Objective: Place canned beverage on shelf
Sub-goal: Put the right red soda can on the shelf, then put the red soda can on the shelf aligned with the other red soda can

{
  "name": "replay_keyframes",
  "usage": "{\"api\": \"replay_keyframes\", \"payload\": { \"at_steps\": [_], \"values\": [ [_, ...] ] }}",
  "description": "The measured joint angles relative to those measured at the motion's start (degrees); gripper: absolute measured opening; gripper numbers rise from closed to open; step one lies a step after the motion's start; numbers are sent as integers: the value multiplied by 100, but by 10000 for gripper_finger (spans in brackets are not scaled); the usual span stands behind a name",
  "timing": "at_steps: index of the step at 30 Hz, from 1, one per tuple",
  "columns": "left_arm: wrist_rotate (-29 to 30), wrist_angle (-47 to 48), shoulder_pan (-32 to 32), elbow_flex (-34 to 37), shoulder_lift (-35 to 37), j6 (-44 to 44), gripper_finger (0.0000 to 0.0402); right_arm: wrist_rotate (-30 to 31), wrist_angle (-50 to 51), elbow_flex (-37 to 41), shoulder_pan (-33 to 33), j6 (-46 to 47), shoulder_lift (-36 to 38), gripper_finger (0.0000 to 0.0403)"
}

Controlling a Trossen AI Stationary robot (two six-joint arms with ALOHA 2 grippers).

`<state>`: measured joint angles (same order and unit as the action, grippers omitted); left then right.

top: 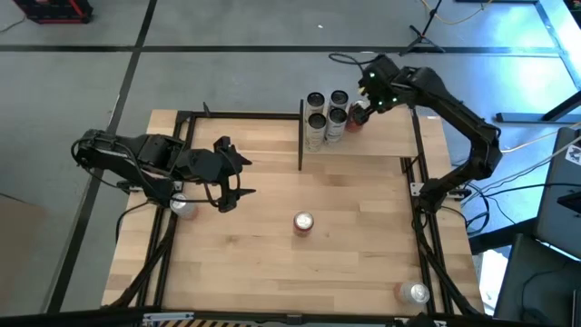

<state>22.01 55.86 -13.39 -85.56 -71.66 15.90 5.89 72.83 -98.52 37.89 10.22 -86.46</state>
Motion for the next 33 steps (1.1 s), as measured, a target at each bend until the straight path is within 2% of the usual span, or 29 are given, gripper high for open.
{"api": "replay_keyframes", "payload": {
  "at_steps": [4,8,11,16,20,23,29,33],
  "values": [
    [3,0,-1,0,0,2,352,-140,620,-715,-100,11,4,379],
    [1,-40,0,0,0,38,352,-243,1092,-1379,-571,164,52,378],
    [-5,-61,-27,0,0,132,352,-251,1144,-1645,-1235,470,202,378],
    [-1,-63,-95,0,-41,162,352,7,1033,-1540,-2596,1100,497,378],
    [-2,-332,-147,205,-112,175,352,521,720,-1064,-3718,1400,596,378],
    [-69,-721,-206,645,-120,451,352,748,140,-496,-4422,1404,600,378],
    [-123,-1681,-384,1590,-167,1385,352,660,-1235,931,-5354,1396,603,378],
    [-163,-2175,-546,1971,-508,1849,352,630,-2170,1997,-5750,1396,601,379]
  ]
}}
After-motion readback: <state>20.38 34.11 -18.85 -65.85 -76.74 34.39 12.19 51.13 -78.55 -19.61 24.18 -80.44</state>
